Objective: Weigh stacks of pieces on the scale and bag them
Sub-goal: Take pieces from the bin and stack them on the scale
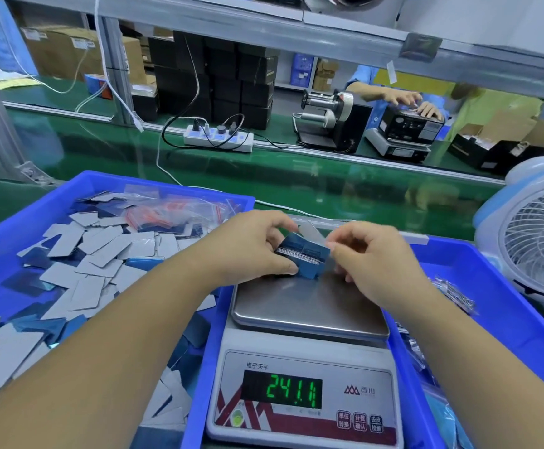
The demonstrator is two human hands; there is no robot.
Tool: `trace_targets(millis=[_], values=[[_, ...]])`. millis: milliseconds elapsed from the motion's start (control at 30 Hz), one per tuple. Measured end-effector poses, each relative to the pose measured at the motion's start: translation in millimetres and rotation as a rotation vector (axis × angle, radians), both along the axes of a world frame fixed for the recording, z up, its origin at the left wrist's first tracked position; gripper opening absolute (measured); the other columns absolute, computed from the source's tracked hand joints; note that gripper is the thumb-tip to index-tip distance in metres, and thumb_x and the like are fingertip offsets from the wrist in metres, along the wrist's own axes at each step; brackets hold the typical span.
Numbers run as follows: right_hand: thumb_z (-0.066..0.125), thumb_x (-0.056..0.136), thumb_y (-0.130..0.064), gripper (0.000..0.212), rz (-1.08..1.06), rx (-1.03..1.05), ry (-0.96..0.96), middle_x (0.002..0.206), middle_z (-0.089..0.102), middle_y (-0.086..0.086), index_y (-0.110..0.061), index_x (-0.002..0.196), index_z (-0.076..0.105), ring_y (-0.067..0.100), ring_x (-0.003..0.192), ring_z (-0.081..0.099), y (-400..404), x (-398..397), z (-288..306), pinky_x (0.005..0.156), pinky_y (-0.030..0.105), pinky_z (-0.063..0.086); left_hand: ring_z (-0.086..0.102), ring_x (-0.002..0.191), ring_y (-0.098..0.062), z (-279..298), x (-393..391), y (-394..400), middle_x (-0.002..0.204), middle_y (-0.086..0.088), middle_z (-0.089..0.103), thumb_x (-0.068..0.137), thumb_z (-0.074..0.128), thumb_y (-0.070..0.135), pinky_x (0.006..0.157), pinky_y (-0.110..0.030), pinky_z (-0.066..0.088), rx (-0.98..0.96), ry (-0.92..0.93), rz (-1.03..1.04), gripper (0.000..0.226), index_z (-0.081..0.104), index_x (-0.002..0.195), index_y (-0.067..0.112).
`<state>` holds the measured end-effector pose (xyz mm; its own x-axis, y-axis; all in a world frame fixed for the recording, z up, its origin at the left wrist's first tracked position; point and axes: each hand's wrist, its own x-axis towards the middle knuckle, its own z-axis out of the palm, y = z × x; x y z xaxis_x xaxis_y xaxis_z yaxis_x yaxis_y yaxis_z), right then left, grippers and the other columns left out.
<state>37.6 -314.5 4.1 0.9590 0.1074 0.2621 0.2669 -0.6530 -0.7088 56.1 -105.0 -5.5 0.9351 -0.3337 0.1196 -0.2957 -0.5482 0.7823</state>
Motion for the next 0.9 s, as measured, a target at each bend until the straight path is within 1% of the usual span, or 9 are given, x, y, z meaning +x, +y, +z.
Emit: trace_targets(millis=[67,167,333,400,467,533,633,767,900], values=[[0.066,0.09,-0.016,0.018,0.04,-0.102,0.046,0.056,0.064,-0.014,-0.027,0.076,0.066,0.0,0.048,0.053,0.2,0.9,-1.5,0.047,0.01,0.037,0.051,0.05,0.0,-0.8,0.4,-0.6,0.062,0.022,0.061,0.074,0.084,0.023,0.051,-0.011,0.04,-0.002,-0.007,0.02,0.044,0.06,0.11,0.036],[0.063,0.091,-0.015,0.021,0.053,-0.147,0.023,0.055,0.061,-0.019,-0.028,0.075,0.062,0.0,0.048,0.052,-1.8,0.9,0.1,0.046,0.009,0.035,0.054,0.053,0.002,-0.6,0.2,0.1,0.072,0.018,0.065,0.073,0.084,0.025,0.055,-0.012,0.043,0.013,-0.034,0.048,0.044,0.06,0.108,0.037],[0.059,0.092,-0.012,0.031,0.076,-0.182,-0.031,0.064,0.064,-0.022,-0.04,0.082,0.068,0.001,0.065,0.056,2.8,-1.3,1.5,0.057,0.012,0.04,0.05,0.05,0.004,3.4,-3.1,0.4,0.056,0.027,0.057,0.077,0.08,0.024,0.05,-0.009,0.037,0.116,-0.104,0.022,0.019,0.066,0.088,0.026],[0.059,0.091,-0.011,0.028,0.024,-0.182,-0.135,0.078,0.068,-0.016,-0.034,0.091,0.075,-0.001,0.075,0.056,4.0,-0.7,1.0,0.065,0.009,0.039,0.048,0.05,0.003,3.8,-3.9,-0.1,0.054,0.025,0.055,0.078,0.079,0.024,0.049,-0.01,0.036,0.127,-0.121,0.014,0.016,0.068,0.09,0.024],[0.059,0.09,-0.009,0.027,0.002,-0.225,-0.18,0.082,0.066,-0.011,-0.029,0.095,0.076,-0.001,0.076,0.053,5.2,0.3,0.5,0.066,0.009,0.036,0.048,0.052,0.002,3.4,-4.2,0.3,0.056,0.025,0.056,0.079,0.078,0.024,0.049,-0.01,0.036,0.124,-0.129,0.011,0.017,0.07,0.094,0.024],[0.056,0.09,-0.008,0.032,0.052,-0.265,-0.125,0.078,0.061,-0.015,-0.032,0.099,0.075,-0.004,0.075,0.051,6.3,0.5,-0.7,0.064,0.008,0.033,0.049,0.054,0.002,3.2,-4.6,0.5,0.059,0.025,0.058,0.079,0.077,0.025,0.05,-0.009,0.037,0.129,-0.131,0.012,0.021,0.071,0.098,0.027],[0.054,0.092,-0.007,0.038,0.131,-0.216,-0.039,0.079,0.06,-0.02,-0.037,0.104,0.074,-0.01,0.075,0.051,3.4,-0.1,0.6,0.065,0.006,0.034,0.054,0.058,0.01,3.4,-5.8,-0.4,0.061,0.035,0.057,0.08,0.077,0.023,0.054,-0.004,0.037,0.123,-0.138,0.002,0.027,0.07,0.103,0.034],[0.052,0.096,-0.009,0.038,0.156,-0.163,0.024,0.079,0.063,-0.024,-0.04,0.102,0.073,-0.006,0.074,0.054,1.6,-0.9,2.2,0.067,0.013,0.039,0.054,0.061,0.012,5.4,-7.8,-2.1,0.068,0.045,0.054,0.082,0.076,0.022,0.058,-0.003,0.037,0.133,-0.152,-0.018,0.033,0.068,0.107,0.041],[0.049,0.093,-0.003,0.049,0.229,-0.151,0.073,0.074,0.06,-0.037,-0.047,0.096,0.071,-0.012,0.073,0.055,7.3,-4.2,5.2,0.065,0.004,0.038,0.055,0.072,0.009,3.9,-7.1,-0.1,0.075,0.032,0.061,0.086,0.071,0.033,0.058,-0.012,0.039,0.206,-0.115,-0.033,0.022,0.068,0.106,0.04]])
